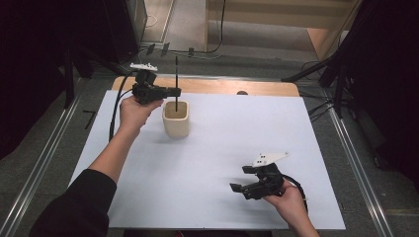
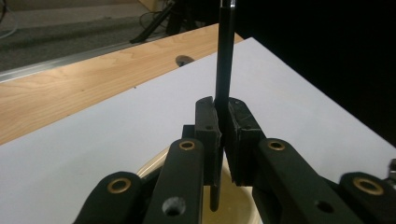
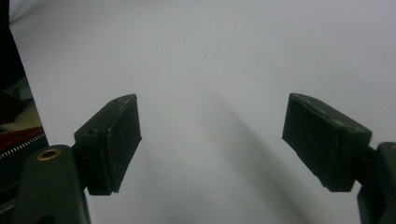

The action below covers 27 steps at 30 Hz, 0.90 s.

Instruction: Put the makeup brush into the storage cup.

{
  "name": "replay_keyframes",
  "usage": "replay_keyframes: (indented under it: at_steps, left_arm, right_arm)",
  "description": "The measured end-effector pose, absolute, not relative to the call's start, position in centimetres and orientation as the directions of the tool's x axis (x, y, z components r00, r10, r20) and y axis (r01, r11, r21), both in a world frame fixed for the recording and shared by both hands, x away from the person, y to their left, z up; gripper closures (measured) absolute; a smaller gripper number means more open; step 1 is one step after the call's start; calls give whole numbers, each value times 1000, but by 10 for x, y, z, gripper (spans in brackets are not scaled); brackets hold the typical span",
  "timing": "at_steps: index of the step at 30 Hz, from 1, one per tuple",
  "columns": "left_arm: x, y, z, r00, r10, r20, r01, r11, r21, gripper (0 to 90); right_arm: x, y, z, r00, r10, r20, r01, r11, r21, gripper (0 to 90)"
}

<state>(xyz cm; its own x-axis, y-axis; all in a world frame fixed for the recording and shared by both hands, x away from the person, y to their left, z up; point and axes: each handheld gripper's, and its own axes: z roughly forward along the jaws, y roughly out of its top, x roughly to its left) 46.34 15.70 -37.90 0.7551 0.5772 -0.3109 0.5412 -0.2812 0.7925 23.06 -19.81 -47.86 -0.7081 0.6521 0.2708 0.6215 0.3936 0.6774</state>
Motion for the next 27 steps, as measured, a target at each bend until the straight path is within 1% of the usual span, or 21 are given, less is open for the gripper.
replay_keyframes:
  at_steps: [3,9,18,27]
  left_arm:
    - [463,159,-385,749,570,-336,552,-258,793,847]
    - [459,162,-397,739,581,-342,561,-250,789,847]
    - [455,162,-406,748,580,-324,560,-288,777,847]
    - [452,163,-412,743,579,-336,573,-290,767,846]
  right_arm:
    - [231,-198,-478,-709,651,271,619,391,681,202]
    - [230,-199,-479,-704,657,270,625,393,675,203]
    - [231,-198,-479,-707,653,272,625,397,672,203]
    - [230,-198,-479,-706,654,272,626,397,671,203]
